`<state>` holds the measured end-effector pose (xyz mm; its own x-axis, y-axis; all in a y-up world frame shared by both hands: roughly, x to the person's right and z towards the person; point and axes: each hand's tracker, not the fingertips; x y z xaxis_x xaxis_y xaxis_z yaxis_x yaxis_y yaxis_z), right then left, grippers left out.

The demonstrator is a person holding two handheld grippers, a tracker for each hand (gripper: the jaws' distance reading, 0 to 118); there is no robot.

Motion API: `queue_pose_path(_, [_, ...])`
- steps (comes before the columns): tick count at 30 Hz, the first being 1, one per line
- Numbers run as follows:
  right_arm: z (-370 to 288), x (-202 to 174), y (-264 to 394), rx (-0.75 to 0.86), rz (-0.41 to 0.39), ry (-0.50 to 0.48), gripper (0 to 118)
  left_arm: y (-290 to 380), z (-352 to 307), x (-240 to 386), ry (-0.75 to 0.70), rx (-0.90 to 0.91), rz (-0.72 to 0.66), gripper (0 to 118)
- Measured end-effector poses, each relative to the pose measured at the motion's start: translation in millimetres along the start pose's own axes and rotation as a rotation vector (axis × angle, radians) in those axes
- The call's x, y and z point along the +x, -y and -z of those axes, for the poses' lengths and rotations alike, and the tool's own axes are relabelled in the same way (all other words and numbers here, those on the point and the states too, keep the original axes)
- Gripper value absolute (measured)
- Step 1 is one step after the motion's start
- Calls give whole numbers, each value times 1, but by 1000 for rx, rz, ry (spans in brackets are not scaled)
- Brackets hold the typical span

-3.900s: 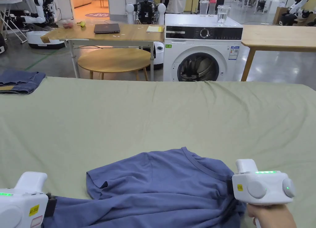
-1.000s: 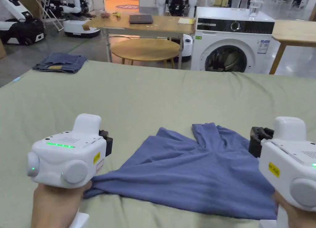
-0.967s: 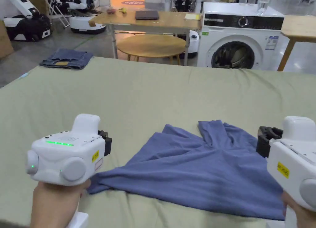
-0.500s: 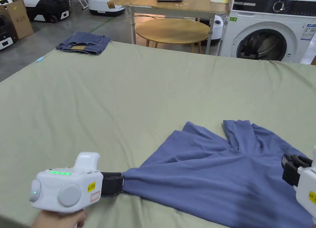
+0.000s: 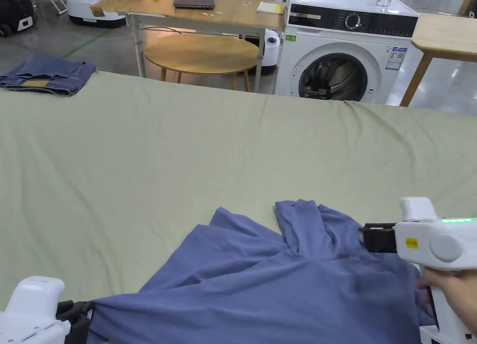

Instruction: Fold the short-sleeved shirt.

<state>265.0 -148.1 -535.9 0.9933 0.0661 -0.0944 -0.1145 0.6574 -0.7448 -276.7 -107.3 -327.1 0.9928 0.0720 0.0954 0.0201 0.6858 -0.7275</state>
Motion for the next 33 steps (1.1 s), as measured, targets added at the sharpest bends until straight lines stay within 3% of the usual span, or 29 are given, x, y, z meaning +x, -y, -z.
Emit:
queue_pose_path(3, [34,-6,6,-122,-29,48,118,-1,-1,3,-10,-9,0,0])
queue_pose_path(4, [41,-8,11,-177,-11,52,116,-2,1,3,-18,-24,2,0])
queue_pose_path(5, [41,-10,18,-214,40,5,106,1,3,2,-20,-31,0,0])
queue_pose_path(6, [33,-10,21,-156,109,-37,97,1,3,2,-20,-35,-2,0])
queue_pose_path(7, [17,-9,18,-83,118,0,75,1,3,2,-22,-39,-3,0])
queue_pose_path(8, [8,-12,20,-57,120,-18,33,1,4,3,-22,-42,-5,0])
queue_pose_path(9, [2,-13,24,-53,109,-39,0,4,8,-2,-16,-44,-9,0])
queue_pose_path(10, [-4,-15,29,-53,116,-86,0,3,11,-2,-14,-46,-10,0])
queue_pose_path(12, [-15,-21,28,-54,69,-84,0,0,14,-1,-19,-43,-7,0])
queue_pose_path(13, [-26,-27,30,-19,23,-48,0,0,14,0,-19,-21,-8,0])
queue_pose_path(19, [-127,-35,-2,239,-7,-55,0,-38,7,10,-52,27,4,0])
queue_pose_path(22, [-181,-31,-26,342,-40,-52,0,-77,-3,10,-142,102,45,0])
queue_pose_path(33, [-348,-2,-161,702,-27,61,0,-280,-97,38,-221,450,112,0])
